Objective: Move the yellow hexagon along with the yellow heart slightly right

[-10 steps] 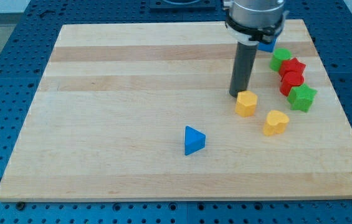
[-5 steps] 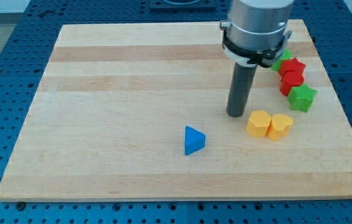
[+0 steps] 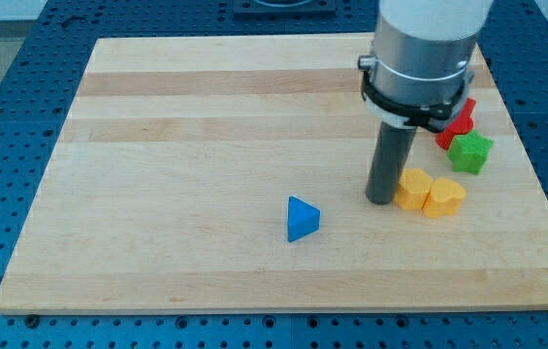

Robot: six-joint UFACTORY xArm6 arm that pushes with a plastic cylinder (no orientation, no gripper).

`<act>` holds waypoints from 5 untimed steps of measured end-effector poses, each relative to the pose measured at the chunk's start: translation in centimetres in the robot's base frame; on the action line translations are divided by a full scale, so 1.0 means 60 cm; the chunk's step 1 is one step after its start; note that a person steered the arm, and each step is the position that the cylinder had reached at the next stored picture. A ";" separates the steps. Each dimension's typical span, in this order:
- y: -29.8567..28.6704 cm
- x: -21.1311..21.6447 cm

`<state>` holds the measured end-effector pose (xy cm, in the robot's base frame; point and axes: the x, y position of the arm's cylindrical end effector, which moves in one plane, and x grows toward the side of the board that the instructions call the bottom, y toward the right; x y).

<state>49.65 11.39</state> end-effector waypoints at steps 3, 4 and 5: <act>0.086 -0.028; 0.081 -0.010; 0.062 0.035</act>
